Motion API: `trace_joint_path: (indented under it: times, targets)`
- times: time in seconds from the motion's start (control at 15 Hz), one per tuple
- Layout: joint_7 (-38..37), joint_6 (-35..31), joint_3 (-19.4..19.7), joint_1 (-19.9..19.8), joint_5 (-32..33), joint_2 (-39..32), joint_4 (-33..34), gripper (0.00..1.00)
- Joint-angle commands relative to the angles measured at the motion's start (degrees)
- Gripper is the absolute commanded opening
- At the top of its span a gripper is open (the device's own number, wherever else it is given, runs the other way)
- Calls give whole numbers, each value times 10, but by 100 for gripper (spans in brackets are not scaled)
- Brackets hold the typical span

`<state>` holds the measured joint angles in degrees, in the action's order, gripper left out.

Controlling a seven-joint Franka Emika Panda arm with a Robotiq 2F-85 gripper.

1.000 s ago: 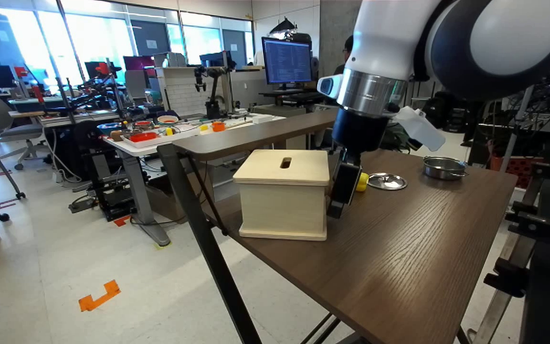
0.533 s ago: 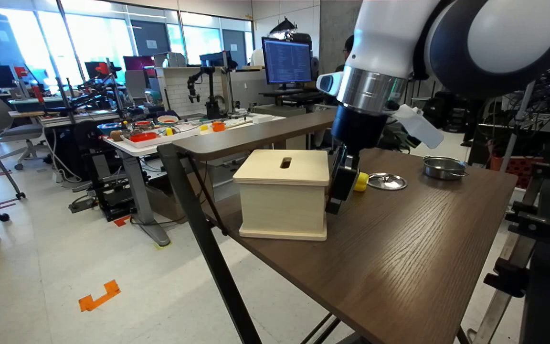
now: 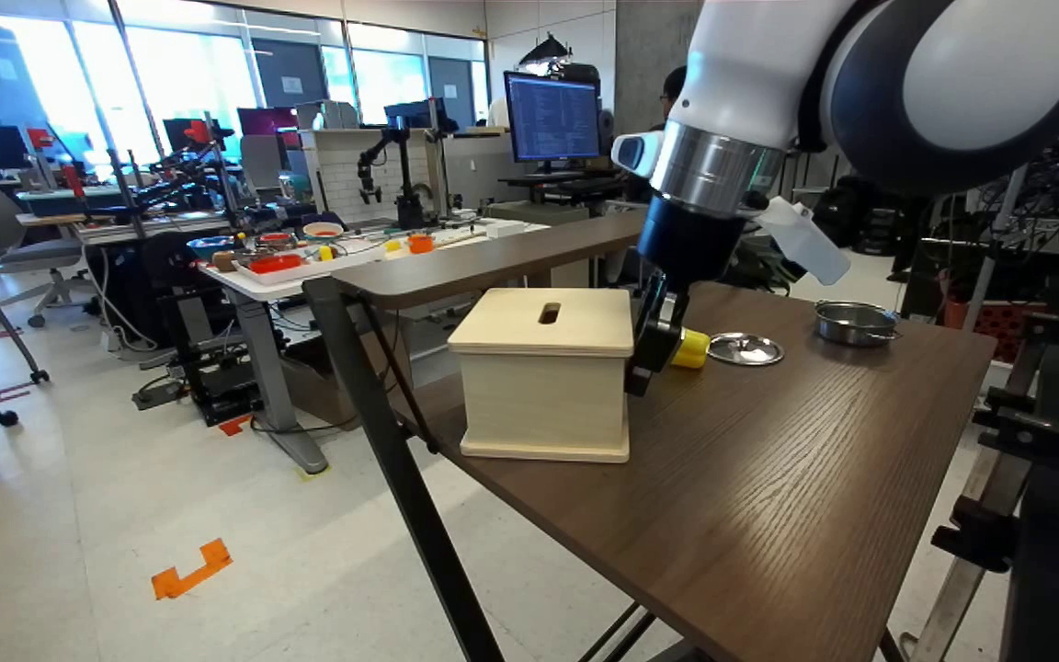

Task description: Open the red drawer

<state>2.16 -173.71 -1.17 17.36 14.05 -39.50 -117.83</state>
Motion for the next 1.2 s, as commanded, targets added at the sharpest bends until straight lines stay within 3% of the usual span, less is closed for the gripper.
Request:
trace_joint_path:
  times: [0.0,1.13]
  targets:
    - [-3,-29,21,16,2,26,-31,7]
    - [5,-34,33,4,2,104,-167,7]
